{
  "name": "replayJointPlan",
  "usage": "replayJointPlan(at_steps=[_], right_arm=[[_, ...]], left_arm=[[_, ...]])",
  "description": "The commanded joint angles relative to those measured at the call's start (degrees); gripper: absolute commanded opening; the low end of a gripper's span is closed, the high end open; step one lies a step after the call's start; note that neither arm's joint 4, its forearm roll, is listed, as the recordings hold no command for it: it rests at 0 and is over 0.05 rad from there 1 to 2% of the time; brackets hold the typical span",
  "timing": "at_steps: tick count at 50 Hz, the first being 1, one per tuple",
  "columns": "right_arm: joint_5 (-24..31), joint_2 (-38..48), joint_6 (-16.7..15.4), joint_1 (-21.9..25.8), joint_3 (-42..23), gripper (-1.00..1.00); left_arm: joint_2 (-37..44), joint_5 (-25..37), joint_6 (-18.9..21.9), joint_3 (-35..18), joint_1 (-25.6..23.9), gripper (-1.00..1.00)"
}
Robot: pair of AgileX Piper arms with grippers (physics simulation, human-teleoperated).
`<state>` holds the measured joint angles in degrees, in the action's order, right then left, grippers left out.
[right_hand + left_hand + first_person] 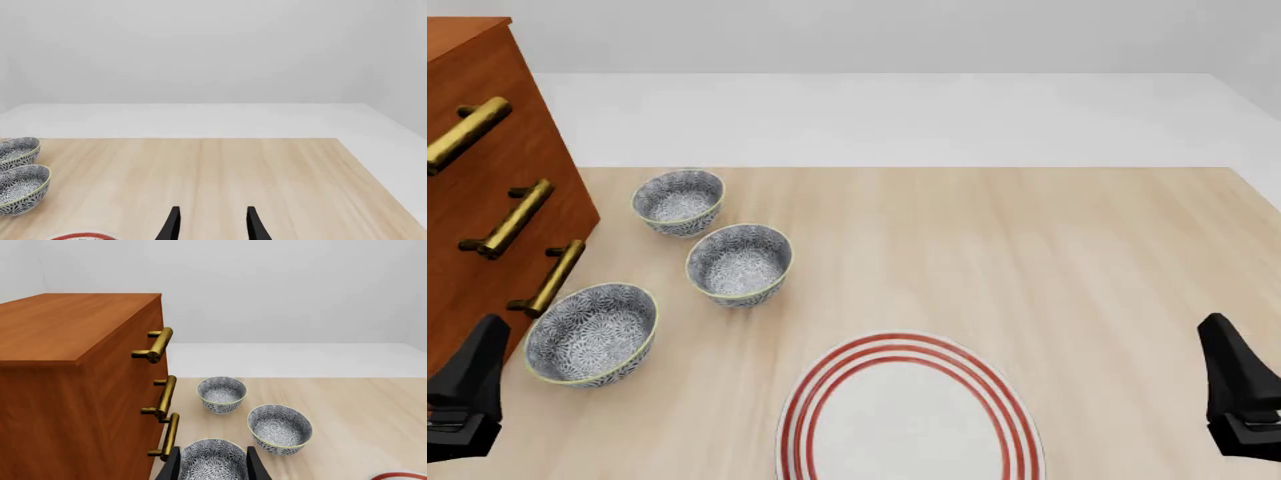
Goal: Pick up the bowl and put it in the middle on the plate.
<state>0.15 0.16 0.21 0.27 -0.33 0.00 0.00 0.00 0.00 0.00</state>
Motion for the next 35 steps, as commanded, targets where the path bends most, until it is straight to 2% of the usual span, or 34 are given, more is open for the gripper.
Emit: replayJointPlan(at_steps=[1,5,8,16,19,21,23,31,33,35], right_arm=[[-0.3,0.1,-1.1,0.7,0.0,1.00],[0.1,0.0,-1.5,1.5,-0.2,1.00],[-0.4,-0.1,-3.2,1.8,-0.4,1.00],[0.3,0.0,-3.2,1.7,-1.7,1.00],[1.1,-0.1,-2.1,2.0,-3.6,1.00],[3.0,0.0,-3.7,2.9,-6.6,1.00],[5.6,1.0,-3.1,2.5,-10.0,1.00],[8.5,11.5,-7.4,4.2,-23.6,1.00],[9.2,15.5,-7.2,6.4,-27.2,1.00],[11.1,19.9,-6.9,6.8,-31.5,1.00]], left_arm=[[0.0,0.0,0.0,0.0,0.0,1.00],[0.0,0.0,0.0,0.0,0.0,1.00],[0.0,0.0,0.0,0.0,0.0,1.00],[0.0,0.0,0.0,0.0,0.0,1.00],[0.0,0.0,0.0,0.0,0.0,1.00],[0.0,0.0,0.0,0.0,0.0,1.00],[0.0,0.0,0.0,0.0,0.0,1.00],[0.0,0.0,0.0,0.0,0.0,1.00],[0.0,0.0,0.0,0.0,0.0,1.00],[0.0,0.0,0.0,0.0,0.0,1.00]])
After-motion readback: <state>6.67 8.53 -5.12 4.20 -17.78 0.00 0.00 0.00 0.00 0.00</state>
